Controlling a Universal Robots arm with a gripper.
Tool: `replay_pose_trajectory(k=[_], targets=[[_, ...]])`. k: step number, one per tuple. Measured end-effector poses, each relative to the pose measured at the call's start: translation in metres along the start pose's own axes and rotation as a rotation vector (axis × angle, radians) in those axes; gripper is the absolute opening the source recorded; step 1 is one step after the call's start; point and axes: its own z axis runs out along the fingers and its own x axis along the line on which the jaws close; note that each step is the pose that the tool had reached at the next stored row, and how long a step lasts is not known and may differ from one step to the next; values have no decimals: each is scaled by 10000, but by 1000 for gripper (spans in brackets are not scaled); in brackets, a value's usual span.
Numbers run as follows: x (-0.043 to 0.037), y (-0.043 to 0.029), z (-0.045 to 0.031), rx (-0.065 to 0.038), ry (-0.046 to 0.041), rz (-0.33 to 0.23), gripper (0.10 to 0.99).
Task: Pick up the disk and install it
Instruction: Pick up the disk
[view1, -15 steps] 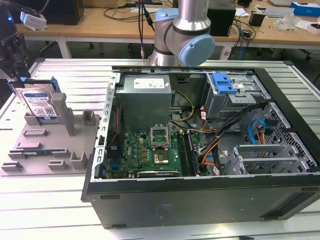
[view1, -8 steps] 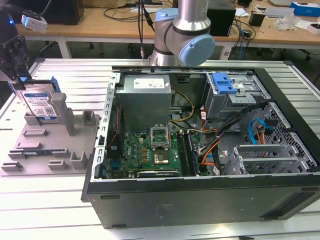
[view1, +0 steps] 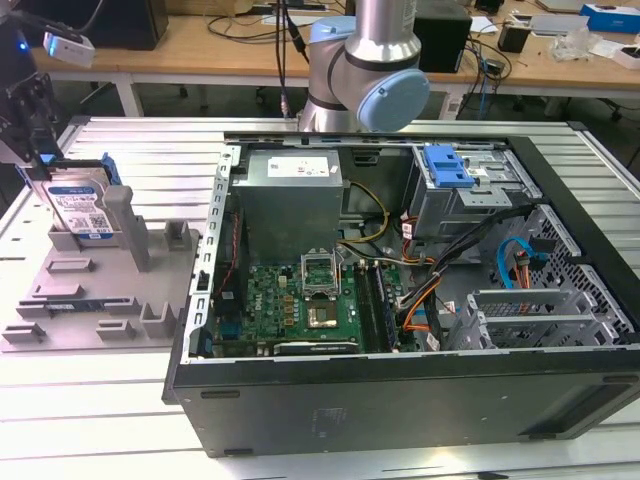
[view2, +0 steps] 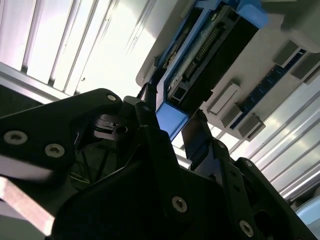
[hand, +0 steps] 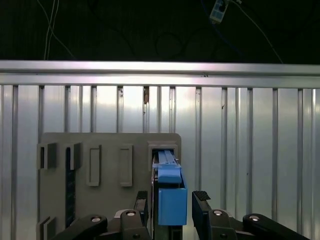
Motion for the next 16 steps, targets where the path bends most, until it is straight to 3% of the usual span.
replay_pose_trajectory(k=[16], targets=[[-1,2,88,2,-1,1,482]])
